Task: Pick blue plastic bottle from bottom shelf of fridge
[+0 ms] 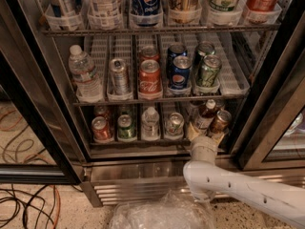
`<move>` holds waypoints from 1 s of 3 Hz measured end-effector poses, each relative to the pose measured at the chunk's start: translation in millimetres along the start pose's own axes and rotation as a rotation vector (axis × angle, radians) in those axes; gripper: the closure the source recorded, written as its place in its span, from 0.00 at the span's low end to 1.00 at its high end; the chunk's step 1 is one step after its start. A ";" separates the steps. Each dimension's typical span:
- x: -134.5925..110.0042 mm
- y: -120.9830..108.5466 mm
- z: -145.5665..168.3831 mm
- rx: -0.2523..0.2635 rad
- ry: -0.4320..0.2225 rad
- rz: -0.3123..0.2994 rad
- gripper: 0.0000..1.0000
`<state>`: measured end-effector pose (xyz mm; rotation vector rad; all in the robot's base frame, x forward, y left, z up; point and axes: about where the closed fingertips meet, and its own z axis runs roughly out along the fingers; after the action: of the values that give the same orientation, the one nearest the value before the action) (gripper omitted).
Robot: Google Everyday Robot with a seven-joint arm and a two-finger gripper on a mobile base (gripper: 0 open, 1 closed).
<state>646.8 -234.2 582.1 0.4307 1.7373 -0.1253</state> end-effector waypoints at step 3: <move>-40.6 2.5 -43.2 -0.025 -0.090 0.038 1.00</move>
Offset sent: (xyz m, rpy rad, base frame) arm -0.0425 0.0053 0.0565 0.0105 -0.1140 -0.0038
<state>613.9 -226.9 630.9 0.4334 1.6399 -0.0946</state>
